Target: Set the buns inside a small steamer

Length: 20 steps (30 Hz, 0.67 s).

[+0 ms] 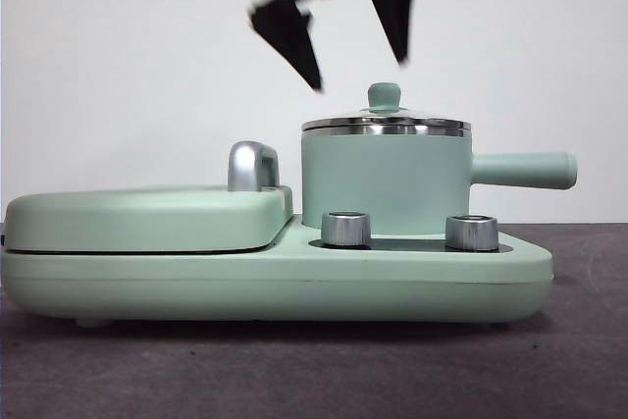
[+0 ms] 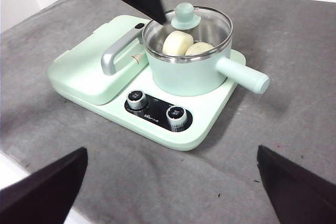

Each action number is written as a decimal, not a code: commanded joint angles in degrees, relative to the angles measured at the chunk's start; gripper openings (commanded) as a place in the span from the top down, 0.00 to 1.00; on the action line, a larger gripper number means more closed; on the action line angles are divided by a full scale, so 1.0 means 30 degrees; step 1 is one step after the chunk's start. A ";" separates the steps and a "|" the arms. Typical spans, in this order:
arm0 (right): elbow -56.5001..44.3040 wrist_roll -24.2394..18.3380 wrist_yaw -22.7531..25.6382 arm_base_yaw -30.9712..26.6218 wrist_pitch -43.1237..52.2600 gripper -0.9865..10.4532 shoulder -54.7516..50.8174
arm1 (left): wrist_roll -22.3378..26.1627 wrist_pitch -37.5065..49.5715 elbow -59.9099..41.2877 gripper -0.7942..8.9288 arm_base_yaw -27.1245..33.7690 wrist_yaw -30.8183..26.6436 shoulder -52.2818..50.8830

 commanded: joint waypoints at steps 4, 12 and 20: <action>0.0160 0.0262 -0.0510 0.0131 0.0175 0.46 -0.0029 | -0.0823 -0.0809 -0.2586 0.31 -0.0284 0.2259 -0.4240; 0.0153 0.0240 -0.0998 0.0131 0.0182 0.46 -0.0022 | 0.0153 0.1239 -1.4200 0.31 -0.0546 0.2259 -1.2284; -0.0007 0.0182 -0.1151 0.0131 0.0211 0.57 -0.0022 | -0.1770 0.8663 -2.4188 0.32 -0.0284 0.2237 -2.0400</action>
